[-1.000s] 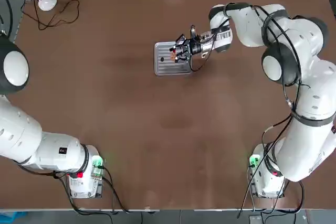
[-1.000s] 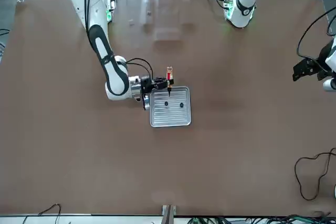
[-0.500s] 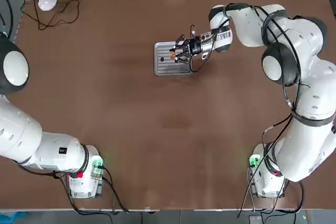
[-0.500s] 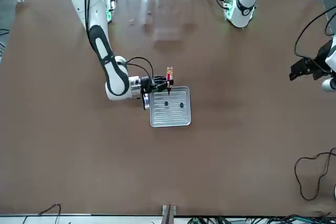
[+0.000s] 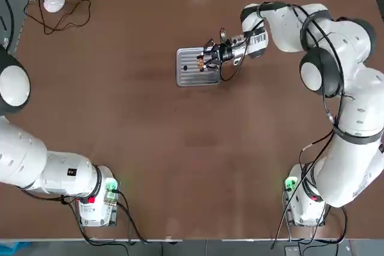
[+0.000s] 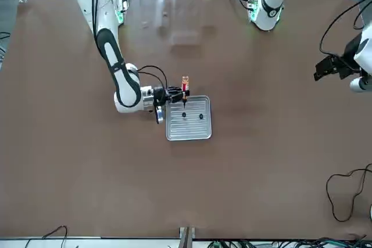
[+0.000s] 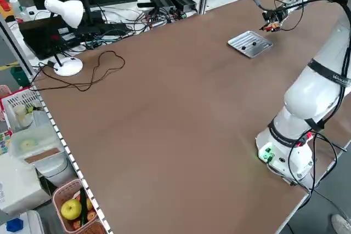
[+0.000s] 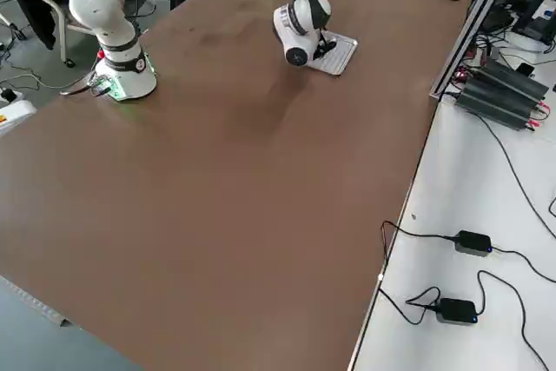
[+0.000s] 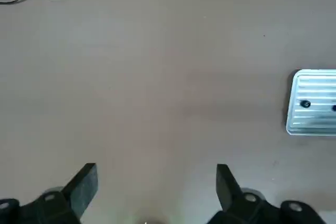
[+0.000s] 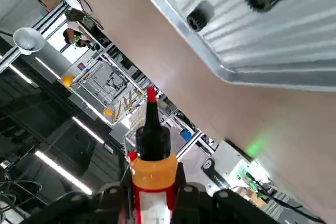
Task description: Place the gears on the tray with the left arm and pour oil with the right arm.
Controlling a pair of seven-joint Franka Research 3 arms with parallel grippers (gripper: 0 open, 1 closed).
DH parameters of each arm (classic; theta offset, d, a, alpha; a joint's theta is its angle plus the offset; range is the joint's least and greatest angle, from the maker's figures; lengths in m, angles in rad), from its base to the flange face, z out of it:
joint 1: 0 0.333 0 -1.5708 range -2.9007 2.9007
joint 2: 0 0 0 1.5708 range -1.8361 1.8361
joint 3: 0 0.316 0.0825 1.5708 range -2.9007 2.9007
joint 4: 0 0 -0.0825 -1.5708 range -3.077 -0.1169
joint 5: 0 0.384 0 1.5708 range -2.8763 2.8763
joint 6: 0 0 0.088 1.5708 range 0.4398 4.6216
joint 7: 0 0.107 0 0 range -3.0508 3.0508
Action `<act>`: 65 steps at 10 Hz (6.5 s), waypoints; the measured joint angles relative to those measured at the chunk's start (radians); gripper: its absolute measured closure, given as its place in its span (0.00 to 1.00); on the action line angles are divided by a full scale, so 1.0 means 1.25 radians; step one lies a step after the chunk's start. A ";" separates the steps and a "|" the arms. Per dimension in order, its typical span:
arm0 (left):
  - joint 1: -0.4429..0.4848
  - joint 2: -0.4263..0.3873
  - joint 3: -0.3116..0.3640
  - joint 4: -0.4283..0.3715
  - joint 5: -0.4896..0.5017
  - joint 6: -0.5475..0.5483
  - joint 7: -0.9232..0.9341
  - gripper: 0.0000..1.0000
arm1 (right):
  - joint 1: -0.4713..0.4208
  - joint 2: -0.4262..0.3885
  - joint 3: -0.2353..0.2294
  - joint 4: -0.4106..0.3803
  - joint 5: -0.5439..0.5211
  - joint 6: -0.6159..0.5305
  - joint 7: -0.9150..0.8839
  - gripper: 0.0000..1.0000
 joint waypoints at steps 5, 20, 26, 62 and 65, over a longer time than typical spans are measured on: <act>0.000 0.000 0.000 -0.003 0.000 0.000 0.000 0.00 | -0.148 -0.086 -0.006 0.007 -0.306 -0.011 -0.084 0.69; 0.079 0.000 -0.080 -0.003 0.000 0.000 -0.014 0.00 | -0.651 -0.131 -0.009 -0.075 -0.606 -0.332 -1.271 0.69; 0.080 -0.001 -0.085 -0.003 0.000 0.000 -0.014 0.00 | -0.737 -0.067 -0.009 -0.101 -0.613 -0.311 -1.666 0.69; 0.093 -0.025 -0.102 -0.003 0.000 -0.030 -0.015 0.00 | -0.847 -0.077 -0.069 0.118 -0.781 -0.360 -1.844 0.00; 0.093 -0.025 -0.102 -0.003 0.000 -0.030 -0.014 0.00 | -0.829 -0.152 -0.063 0.283 -0.849 -0.407 -1.527 0.00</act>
